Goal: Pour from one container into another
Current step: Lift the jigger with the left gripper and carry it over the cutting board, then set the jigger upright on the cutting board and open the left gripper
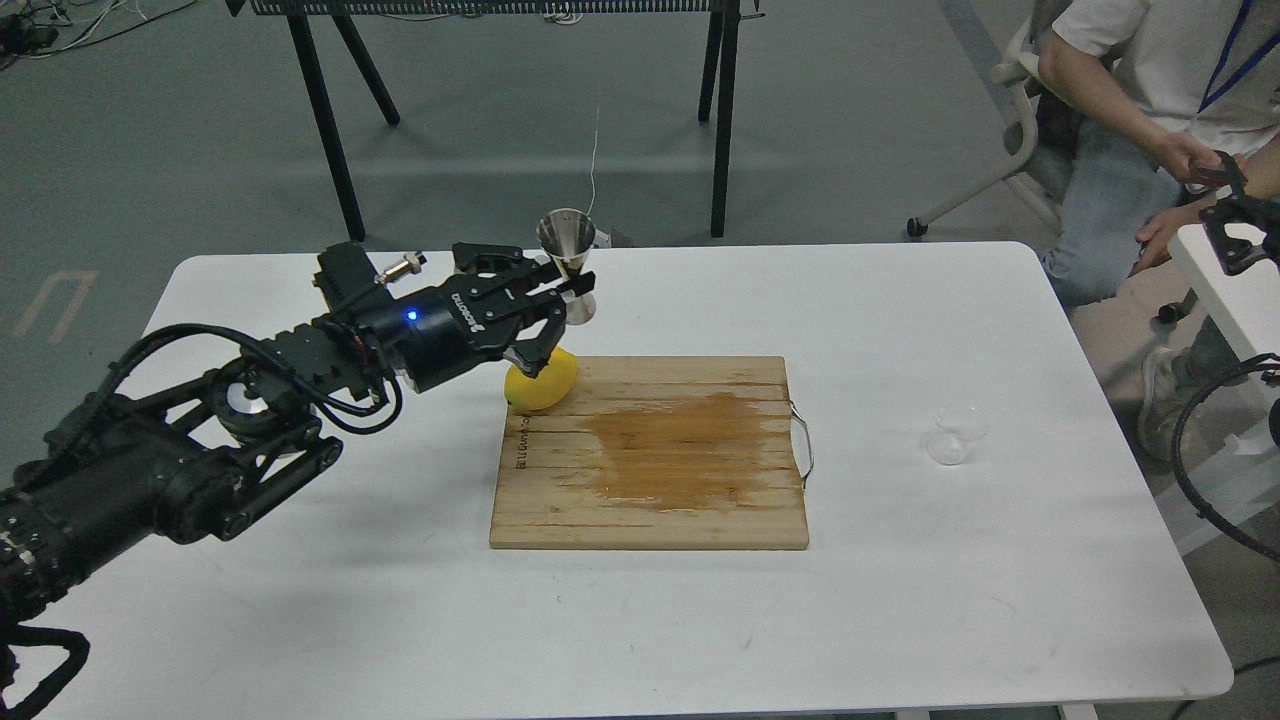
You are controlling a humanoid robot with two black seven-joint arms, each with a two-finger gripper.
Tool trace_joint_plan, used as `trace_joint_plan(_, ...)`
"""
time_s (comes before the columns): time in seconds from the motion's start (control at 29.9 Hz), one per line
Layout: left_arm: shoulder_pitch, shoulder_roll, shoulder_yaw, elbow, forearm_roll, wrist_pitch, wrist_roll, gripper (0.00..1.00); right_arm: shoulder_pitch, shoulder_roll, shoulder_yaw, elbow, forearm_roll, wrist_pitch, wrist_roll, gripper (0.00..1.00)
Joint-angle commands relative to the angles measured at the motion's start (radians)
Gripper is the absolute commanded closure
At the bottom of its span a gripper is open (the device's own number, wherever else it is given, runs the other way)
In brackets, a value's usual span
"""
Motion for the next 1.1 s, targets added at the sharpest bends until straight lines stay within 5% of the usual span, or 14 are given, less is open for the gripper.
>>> trace_joint_plan(0.0,0.001,-0.088,0.086,0.046,0.0,0.0,0.0,0.94,-0.008,0.001,0.0,0.001,0.001,0.0,0.0,0.0)
trace_joint_plan(0.43,0.003,-0.257,0.192,0.306,0.0,0.005,0.0,0.93,-0.024,-0.004,0.0,0.003,0.001,0.0,0.002,0.0)
trace_joint_plan(1.07,0.012,-0.328,0.195,0.393,0.0,0.007,0.0,0.9,-0.041,-0.007,0.018,0.003,0.001,0.0,0.002,0.0)
